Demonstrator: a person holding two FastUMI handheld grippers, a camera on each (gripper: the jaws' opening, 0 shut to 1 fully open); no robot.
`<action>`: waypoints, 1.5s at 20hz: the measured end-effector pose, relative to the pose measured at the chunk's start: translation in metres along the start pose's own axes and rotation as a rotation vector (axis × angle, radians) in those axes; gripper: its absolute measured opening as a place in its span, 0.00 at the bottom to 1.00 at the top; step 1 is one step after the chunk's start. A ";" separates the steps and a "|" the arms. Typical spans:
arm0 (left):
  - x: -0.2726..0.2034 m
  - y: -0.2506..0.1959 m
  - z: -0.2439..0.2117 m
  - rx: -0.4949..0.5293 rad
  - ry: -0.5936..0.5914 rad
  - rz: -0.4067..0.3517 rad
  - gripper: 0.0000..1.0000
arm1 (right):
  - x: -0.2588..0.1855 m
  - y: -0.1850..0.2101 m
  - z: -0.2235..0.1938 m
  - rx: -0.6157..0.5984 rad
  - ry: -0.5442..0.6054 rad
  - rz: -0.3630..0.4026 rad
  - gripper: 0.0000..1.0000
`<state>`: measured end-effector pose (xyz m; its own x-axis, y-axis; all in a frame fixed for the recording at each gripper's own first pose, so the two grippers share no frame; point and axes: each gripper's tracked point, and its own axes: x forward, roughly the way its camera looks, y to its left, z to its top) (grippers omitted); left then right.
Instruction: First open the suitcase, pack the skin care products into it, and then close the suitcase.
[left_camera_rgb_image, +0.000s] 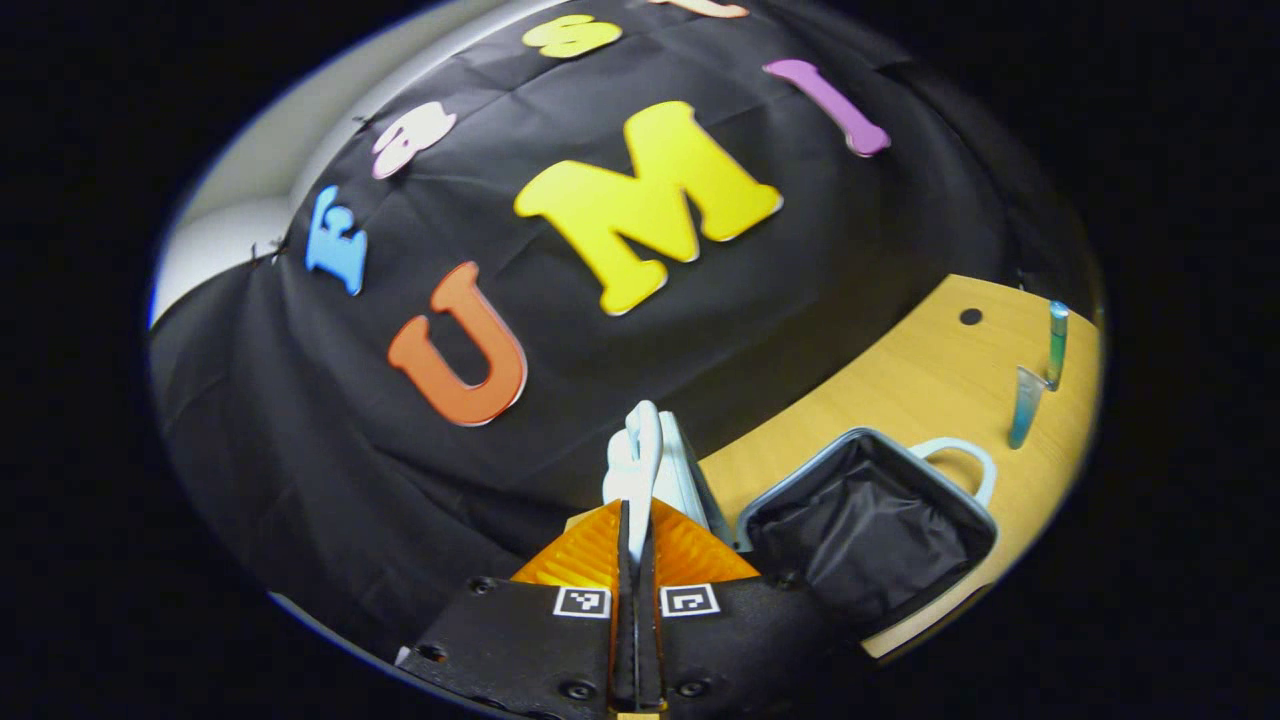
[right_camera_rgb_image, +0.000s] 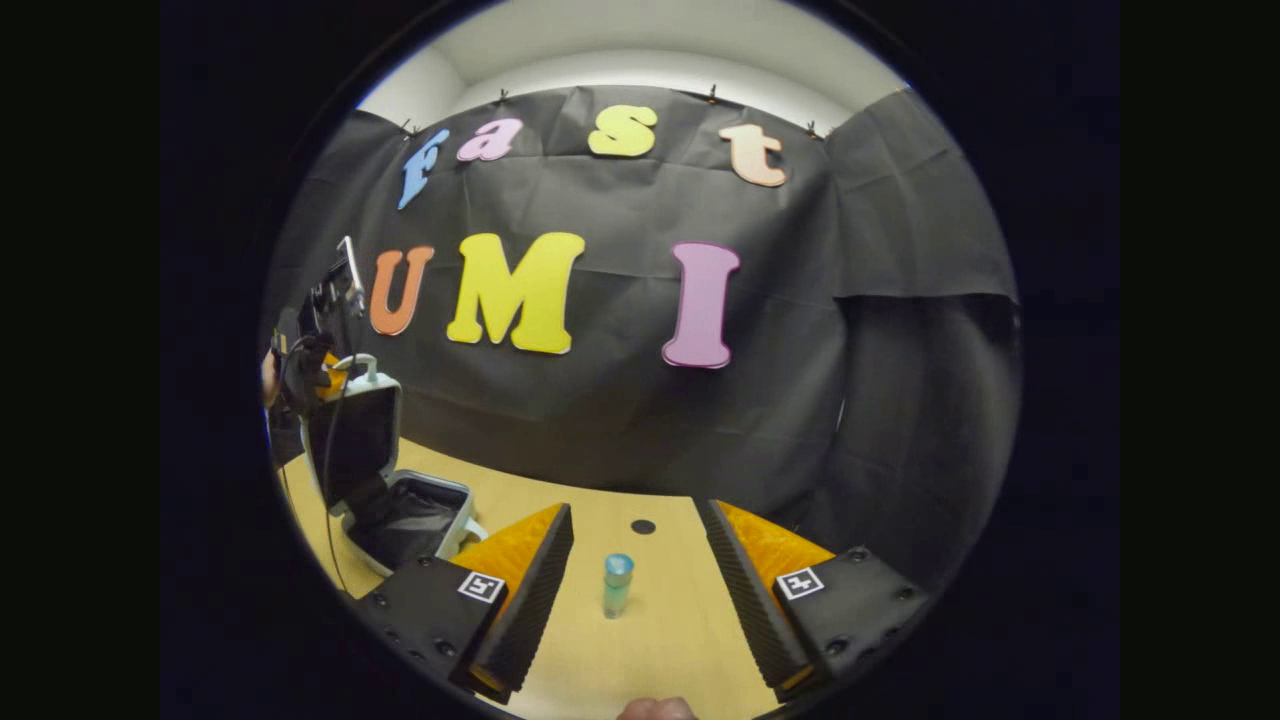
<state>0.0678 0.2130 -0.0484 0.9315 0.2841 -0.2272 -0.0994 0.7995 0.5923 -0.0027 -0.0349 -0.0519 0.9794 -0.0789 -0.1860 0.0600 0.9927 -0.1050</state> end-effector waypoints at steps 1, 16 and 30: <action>0.003 0.011 -0.011 -0.054 0.003 0.009 0.04 | 0.001 0.011 0.003 -0.009 0.000 0.015 0.80; 0.096 0.051 -0.277 -0.774 0.289 -0.049 0.11 | 0.007 0.074 0.011 -0.141 0.092 0.088 0.80; 0.064 0.078 -0.222 -0.734 0.163 0.035 0.76 | 0.018 0.085 0.001 -0.078 0.095 0.142 0.81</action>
<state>0.0423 0.4110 -0.1882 0.8655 0.3447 -0.3634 -0.3887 0.9198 -0.0534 0.0200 0.0479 -0.0629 0.9540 0.0491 -0.2957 -0.0959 0.9846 -0.1459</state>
